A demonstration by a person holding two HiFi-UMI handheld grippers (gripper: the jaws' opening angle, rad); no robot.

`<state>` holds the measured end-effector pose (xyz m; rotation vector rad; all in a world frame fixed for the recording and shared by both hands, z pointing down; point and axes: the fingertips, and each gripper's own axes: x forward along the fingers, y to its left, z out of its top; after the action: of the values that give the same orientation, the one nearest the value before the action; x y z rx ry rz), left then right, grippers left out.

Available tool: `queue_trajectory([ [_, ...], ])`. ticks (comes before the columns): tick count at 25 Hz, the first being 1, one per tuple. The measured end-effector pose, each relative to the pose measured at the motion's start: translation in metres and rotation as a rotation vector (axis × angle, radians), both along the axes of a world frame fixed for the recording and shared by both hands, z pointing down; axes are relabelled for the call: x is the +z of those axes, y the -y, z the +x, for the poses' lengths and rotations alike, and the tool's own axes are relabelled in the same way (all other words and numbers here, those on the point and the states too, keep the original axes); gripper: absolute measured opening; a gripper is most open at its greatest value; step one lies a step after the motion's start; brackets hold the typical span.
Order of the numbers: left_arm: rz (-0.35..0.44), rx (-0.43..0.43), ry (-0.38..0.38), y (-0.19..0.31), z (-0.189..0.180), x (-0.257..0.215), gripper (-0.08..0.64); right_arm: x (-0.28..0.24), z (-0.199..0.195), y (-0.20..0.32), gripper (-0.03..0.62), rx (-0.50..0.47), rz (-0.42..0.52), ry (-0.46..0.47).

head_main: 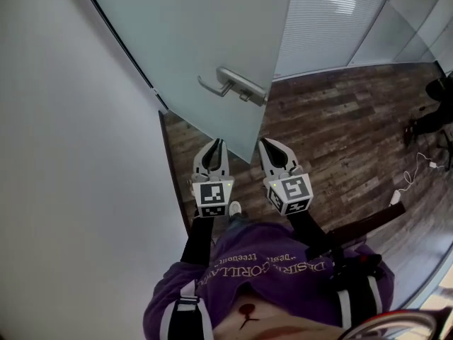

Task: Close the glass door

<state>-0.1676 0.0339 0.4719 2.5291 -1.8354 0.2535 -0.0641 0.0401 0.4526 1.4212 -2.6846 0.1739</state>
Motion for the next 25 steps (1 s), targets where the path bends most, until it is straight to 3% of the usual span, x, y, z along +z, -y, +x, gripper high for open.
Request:
queue_trajectory([
  [4, 0.023, 0.114, 0.157, 0.038, -0.009, -0.005, 0.036, -0.001, -0.003, 0.011, -0.011, 0.045, 0.002, -0.003],
  [8, 0.048, 0.162, 0.297, 0.073, -0.017, -0.001, 0.081, 0.0, 0.003, 0.02, -0.011, 0.098, 0.001, -0.004],
  [16, 0.114, 0.257, 0.848, 0.133, -0.031, 0.012, 0.135, 0.0, -0.011, 0.031, -0.011, 0.148, 0.009, -0.011],
  [18, 0.134, 0.277, 0.946, 0.142, -0.029, 0.014, 0.135, 0.001, -0.012, 0.032, -0.011, 0.158, 0.006, -0.009],
  [25, 0.216, 0.305, 1.067, 0.154, -0.019, 0.006, 0.135, 0.002, -0.01, 0.035, -0.011, 0.19, 0.005, -0.004],
])
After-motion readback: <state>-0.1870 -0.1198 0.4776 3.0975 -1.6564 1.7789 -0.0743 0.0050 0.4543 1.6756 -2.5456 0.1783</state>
